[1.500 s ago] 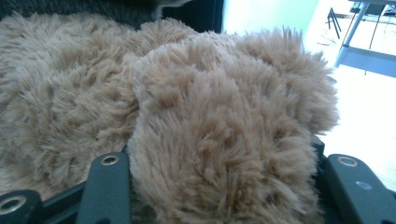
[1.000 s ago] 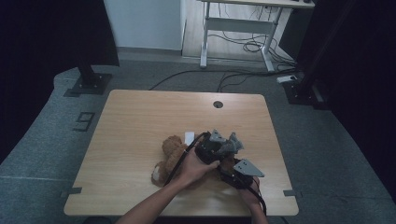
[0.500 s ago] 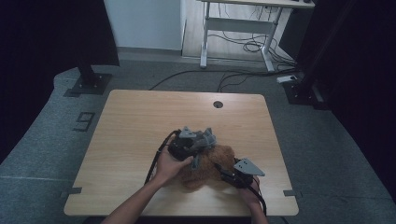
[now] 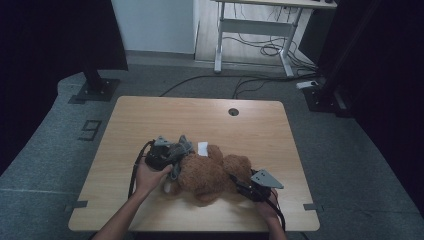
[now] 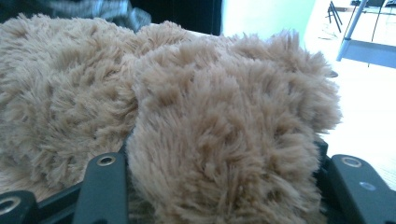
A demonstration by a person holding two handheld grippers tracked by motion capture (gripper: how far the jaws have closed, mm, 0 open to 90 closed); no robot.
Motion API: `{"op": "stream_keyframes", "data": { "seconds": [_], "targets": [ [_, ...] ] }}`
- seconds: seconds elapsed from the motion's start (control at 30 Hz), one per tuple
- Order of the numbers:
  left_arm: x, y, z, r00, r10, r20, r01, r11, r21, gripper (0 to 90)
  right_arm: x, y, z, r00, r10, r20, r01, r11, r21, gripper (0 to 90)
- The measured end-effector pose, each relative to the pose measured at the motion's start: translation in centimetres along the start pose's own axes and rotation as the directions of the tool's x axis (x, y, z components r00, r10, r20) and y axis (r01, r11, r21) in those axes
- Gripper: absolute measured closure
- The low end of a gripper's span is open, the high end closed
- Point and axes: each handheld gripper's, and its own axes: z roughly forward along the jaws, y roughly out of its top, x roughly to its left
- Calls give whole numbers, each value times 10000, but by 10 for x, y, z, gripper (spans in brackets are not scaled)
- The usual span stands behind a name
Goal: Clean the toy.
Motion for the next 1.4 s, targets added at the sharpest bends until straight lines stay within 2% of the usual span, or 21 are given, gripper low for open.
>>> {"op": "stream_keyframes", "data": {
  "seconds": [0.07,0.13,0.17,0.2,0.3,0.33,0.5,0.63,0.73,0.8,0.87,0.97,1.07,1.2,1.3,1.37,1.4],
  "targets": [
    [10,-7,1,9994,-335,87,334,9994,87,769,0,0,0,10000,2,1,-2,10000,-9,405],
    [13,-7,-4,9984,-538,198,539,9985,-54,768,0,0,0,10000,3,-3,-3,10000,-19,405],
    [11,-6,-7,9982,-535,282,540,9984,-181,767,-1,0,0,10000,10,-10,-10,10000,-22,405],
    [7,-2,-11,9987,-368,342,378,9988,-303,767,-1,-1,0,10000,16,-16,-16,10000,-25,405],
    [-16,17,-23,9980,226,592,-179,9968,-779,767,-1,-1,0,10000,11,-4,-11,10000,-18,405],
    [-28,26,-25,9962,580,650,-521,9946,-899,767,-1,0,0,10000,-1,17,1,10000,-14,405],
    [-69,58,-17,9841,1463,1011,-1355,9850,-1070,767,2,0,1,9995,-207,245,208,9998,-38,405],
    [-88,75,-3,9787,1688,1165,-1576,9825,-996,766,2,0,3,9989,-278,365,280,9996,-60,406],
    [-99,84,13,9756,1659,1436,-1557,9846,-797,765,2,1,4,9985,-370,393,373,9993,-73,406],
    [-105,83,24,9733,1773,1457,-1721,9839,-476,764,3,1,4,9976,-482,495,487,9988,-89,406],
    [-104,77,32,9741,1819,1340,-1796,9833,-290,764,5,2,5,9931,-678,959,687,9976,-63,411],
    [-94,69,35,9796,1493,1348,-1464,9887,-313,765,3,2,7,9915,-668,1116,685,9976,-112,411],
    [-86,60,31,9807,1301,1456,-1243,9911,-481,766,5,2,9,9894,-771,1230,798,9967,-170,411],
    [-86,45,23,9772,1513,1491,-1403,9867,-818,767,6,2,6,9910,-761,1102,785,9968,-174,403],
    [-87,33,19,9749,1592,1557,-1419,9830,-1167,769,6,1,2,9932,-674,948,694,9974,-181,363],
    [-89,25,15,9730,1658,1607,-1450,9803,-1339,772,6,2,-1,9950,-542,840,556,9983,-151,299],
    [-90,23,14,9724,1651,1648,-1424,9797,-1413,773,4,3,-4,9974,-296,662,305,9995,-126,242]
  ]
}}
